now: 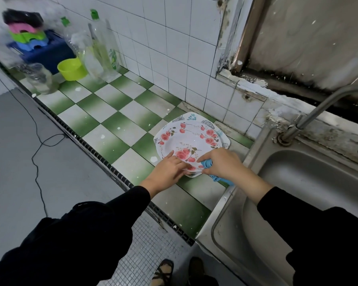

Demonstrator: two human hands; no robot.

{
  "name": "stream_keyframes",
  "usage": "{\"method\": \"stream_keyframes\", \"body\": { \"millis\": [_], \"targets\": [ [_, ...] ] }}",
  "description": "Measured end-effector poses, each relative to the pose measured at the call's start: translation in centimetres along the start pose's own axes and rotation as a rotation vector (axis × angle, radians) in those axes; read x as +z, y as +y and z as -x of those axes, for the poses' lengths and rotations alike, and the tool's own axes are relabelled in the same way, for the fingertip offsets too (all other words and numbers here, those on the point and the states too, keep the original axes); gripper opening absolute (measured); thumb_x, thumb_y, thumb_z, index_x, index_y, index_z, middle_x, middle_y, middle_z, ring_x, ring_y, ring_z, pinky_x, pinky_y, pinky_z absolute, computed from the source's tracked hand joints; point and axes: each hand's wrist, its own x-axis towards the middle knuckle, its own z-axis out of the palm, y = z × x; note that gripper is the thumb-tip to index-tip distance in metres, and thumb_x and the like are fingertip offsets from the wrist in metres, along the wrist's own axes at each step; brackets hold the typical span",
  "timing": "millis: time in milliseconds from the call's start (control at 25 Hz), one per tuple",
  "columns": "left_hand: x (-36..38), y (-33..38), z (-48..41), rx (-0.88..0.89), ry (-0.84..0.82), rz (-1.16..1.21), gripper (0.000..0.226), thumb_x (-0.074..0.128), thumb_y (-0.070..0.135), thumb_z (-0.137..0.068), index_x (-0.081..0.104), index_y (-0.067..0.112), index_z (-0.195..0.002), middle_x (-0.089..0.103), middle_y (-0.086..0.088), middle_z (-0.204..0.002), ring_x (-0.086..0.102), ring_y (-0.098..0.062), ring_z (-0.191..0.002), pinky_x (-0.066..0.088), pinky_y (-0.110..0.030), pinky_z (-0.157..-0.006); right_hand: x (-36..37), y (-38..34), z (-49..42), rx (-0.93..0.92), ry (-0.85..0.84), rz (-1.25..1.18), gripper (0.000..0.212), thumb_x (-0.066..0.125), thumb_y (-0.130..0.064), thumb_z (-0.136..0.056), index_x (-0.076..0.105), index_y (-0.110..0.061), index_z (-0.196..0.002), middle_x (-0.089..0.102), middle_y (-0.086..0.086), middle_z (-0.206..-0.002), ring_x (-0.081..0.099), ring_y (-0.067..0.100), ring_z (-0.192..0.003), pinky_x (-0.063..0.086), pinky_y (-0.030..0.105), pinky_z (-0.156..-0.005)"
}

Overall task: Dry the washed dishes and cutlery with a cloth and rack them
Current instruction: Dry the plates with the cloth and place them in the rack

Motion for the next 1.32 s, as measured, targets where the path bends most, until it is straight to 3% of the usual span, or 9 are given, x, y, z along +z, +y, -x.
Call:
{"method": "stream_keyframes", "body": {
  "millis": [280,520,640,720,880,1000,1120,1200,1320],
  "targets": [
    [-2.6,1.2,-0.3,0.011,-0.028,0.037,0.034,0.045,0.034,-0.095,0.071,0.014,-0.104,0.073,-0.001,-0.090,0.065,-0.023,-0.076,0.050,-0.032,-0.079,-0.8,0.1,2.3,0.037,0.081,-0.227,0.044,0.074,-0.037,-0.082,0.063,-0.038,-0.124,0.055,-0.002,-0.137,0.054,0.021,-0.119,0.047,0.029,-0.089],
    [-5.7,2.3,-2.0,-0.006,0.014,0.068,0.040,0.041,0.036,-0.095,0.070,0.012,-0.108,0.071,-0.006,-0.082,0.065,-0.025,-0.073,0.048,-0.030,-0.075,-1.0,0.6,4.4,0.065,0.321,-0.531,0.046,0.079,-0.029,-0.079,0.065,-0.038,-0.122,0.062,-0.006,-0.125,0.057,0.017,-0.114,0.049,0.030,-0.091],
    [-7.3,3.0,-3.6,-0.090,0.046,0.199,0.041,0.042,0.039,-0.097,0.068,0.013,-0.115,0.074,-0.005,-0.094,0.068,-0.022,-0.081,0.049,-0.027,-0.073,-1.0,0.3,5.1,0.068,0.545,-0.677,0.045,0.080,-0.019,-0.078,0.068,-0.031,-0.119,0.061,-0.009,-0.113,0.057,0.012,-0.108,0.042,0.013,-0.088],
    [-8.0,3.1,-4.6,-0.147,0.086,0.274,0.035,0.046,0.035,-0.097,0.066,0.018,-0.120,0.074,-0.002,-0.101,0.068,-0.018,-0.086,0.048,-0.021,-0.074,-1.0,-0.2,5.4,0.083,0.694,-0.781,0.045,0.079,-0.012,-0.078,0.069,-0.030,-0.117,0.059,-0.007,-0.110,0.056,0.009,-0.103,0.037,0.005,-0.085],
    [-8.9,2.8,-6.7,-0.171,0.139,0.343,0.033,0.051,0.012,-0.096,0.066,0.023,-0.123,0.072,0.004,-0.111,0.066,-0.009,-0.097,0.047,-0.015,-0.083,-1.2,-1.4,5.3,0.140,0.876,-0.988,0.047,0.078,-0.008,-0.078,0.066,-0.030,-0.118,0.058,-0.004,-0.108,0.055,0.002,-0.094,0.040,0.005,-0.087],
    [-10.1,2.9,-8.4,-0.301,0.201,0.450,0.039,0.052,0.000,-0.093,0.069,0.026,-0.117,0.071,0.009,-0.111,0.064,-0.002,-0.100,0.045,-0.008,-0.086,-1.6,-1.9,5.0,0.192,0.883,-1.136,0.050,0.076,-0.009,-0.081,0.062,-0.023,-0.127,0.061,-0.007,-0.116,0.059,0.008,-0.102,0.046,0.020,-0.092],
    [-11.7,3.0,-9.9,-0.464,0.338,0.614,0.031,0.056,0.008,-0.095,0.070,0.032,-0.108,0.072,0.008,-0.106,0.064,0.005,-0.092,0.048,-0.011,-0.084,-2.5,-1.7,4.4,0.203,0.911,-1.150,0.045,0.075,-0.011,-0.082,0.062,-0.018,-0.125,0.064,0.000,-0.116,0.062,0.017,-0.107,0.050,0.027,-0.092],
    [-13.2,3.4,-10.7,-0.585,0.435,0.738,0.026,0.057,0.013,-0.096,0.071,0.032,-0.107,0.074,0.002,-0.101,0.065,-0.002,-0.087,0.051,-0.019,-0.081,-3.9,-2.1,4.2,0.166,1.013,-1.149,0.043,0.074,-0.012,-0.084,0.061,-0.017,-0.124,0.063,0.002,-0.118,0.061,0.018,-0.110,0.050,0.032,-0.096],
    [-15.6,5.5,-11.3,-0.628,0.527,0.769,0.029,0.053,0.013,-0.097,0.066,0.020,-0.123,0.070,0.000,-0.114,0.063,-0.007,-0.100,0.049,-0.019,-0.087,-6.2,-4.4,3.9,-0.131,1.190,-0.880,0.043,0.067,-0.018,-0.089,0.056,-0.015,-0.131,0.054,0.004,-0.125,0.050,0.004,-0.117,0.040,0.021,-0.104]
  ]
}}
